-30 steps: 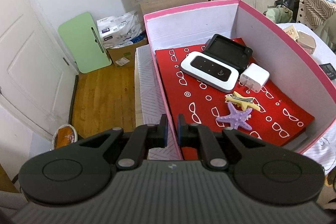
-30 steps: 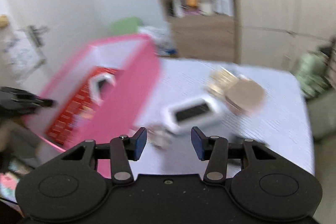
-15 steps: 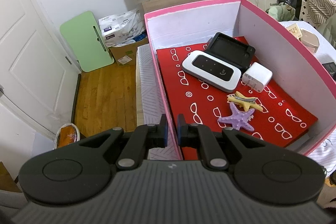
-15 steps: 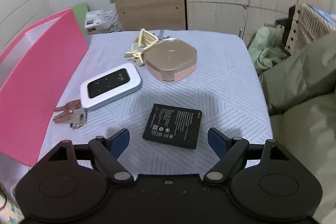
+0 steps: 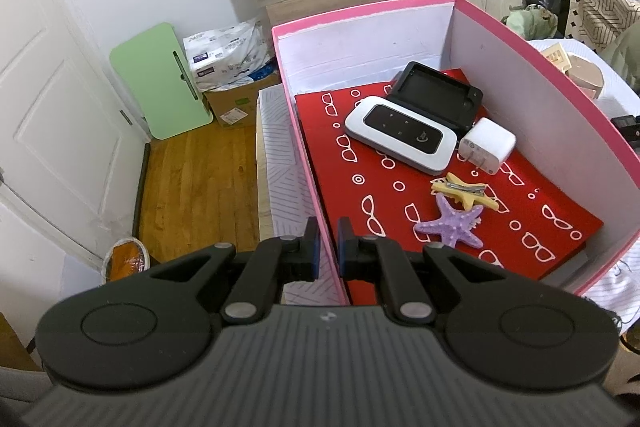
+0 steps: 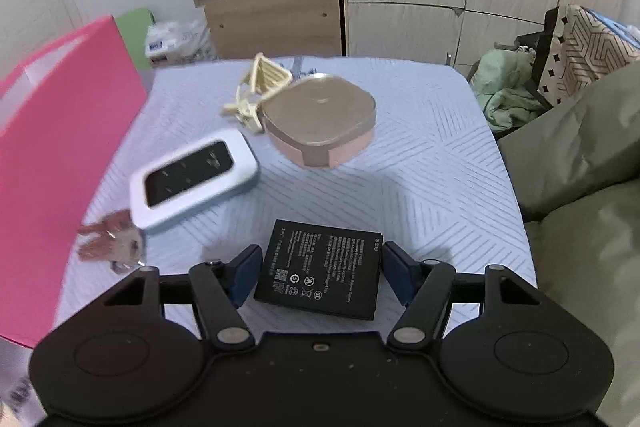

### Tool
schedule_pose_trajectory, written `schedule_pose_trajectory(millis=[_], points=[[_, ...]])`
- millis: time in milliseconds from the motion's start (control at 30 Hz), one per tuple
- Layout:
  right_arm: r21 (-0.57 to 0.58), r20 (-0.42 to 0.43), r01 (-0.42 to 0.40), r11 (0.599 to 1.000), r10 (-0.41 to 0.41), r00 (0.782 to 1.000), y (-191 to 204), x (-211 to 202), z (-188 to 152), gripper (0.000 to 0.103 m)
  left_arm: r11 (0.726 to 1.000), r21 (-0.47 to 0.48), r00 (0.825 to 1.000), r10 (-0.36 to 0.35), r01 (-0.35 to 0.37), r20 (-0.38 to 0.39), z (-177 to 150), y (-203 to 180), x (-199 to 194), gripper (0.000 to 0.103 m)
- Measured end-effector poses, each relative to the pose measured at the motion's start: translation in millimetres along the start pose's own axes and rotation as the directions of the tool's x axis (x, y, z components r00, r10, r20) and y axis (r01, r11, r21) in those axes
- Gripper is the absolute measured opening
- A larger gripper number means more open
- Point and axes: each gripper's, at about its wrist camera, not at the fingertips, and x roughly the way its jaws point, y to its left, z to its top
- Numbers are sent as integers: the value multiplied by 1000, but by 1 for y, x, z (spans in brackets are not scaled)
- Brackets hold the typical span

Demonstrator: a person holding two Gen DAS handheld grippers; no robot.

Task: Organize rigid objects
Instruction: 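Carry the black battery into the box and open the right gripper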

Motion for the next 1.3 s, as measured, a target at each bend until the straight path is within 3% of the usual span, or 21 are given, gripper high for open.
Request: schedule_pose_trajectory(millis=[233, 333, 433, 533, 600, 767, 900, 1133, 1233, 1300], points=[[-41, 95, -78, 996, 81, 992, 29, -43, 13, 70, 1000, 15, 1000, 8, -8, 3, 0, -1, 0, 8], [-125, 144, -146, 981, 163, 976, 54, -74, 24, 70, 1000, 23, 1000, 6, -6, -4, 1, -1, 0, 8], [-259, 150, -239, 936, 284, 947, 84, -105, 33, 70, 1000, 22, 1000, 1, -1, -7, 1, 0, -1, 8], [-353, 95, -357, 865, 412, 906, 113, -119, 43, 71, 1000, 10, 1000, 1, -1, 1, 0, 0, -1, 8], [-357, 32, -436, 826, 478, 878, 128, -115, 52, 71, 1000, 5, 1000, -3, 3, 4, -1, 1, -2, 8], [-338, -90, -494, 801, 495, 864, 168, -85, 61, 71, 1000, 27, 1000, 4, -3, -3, 1, -2, -1, 8], [-351, -177, -539, 766, 511, 841, 197, -64, 59, 71, 1000, 22, 1000, 0, 0, -2, 1, -1, -1, 8], [-389, -226, -473, 791, 416, 881, 219, -41, 37, 71, 1000, 7, 1000, -15, 15, 6, -1, 2, -1, 8], [-442, -170, -398, 804, 360, 917, 217, -46, 35, 71, 1000, 22, 1000, -18, 17, 9, -1, 2, -1, 8], [-433, -138, -399, 808, 378, 915, 209, -56, 40, 73, 1000, 22, 1000, -20, 20, 7, -1, 2, -1, 8]])
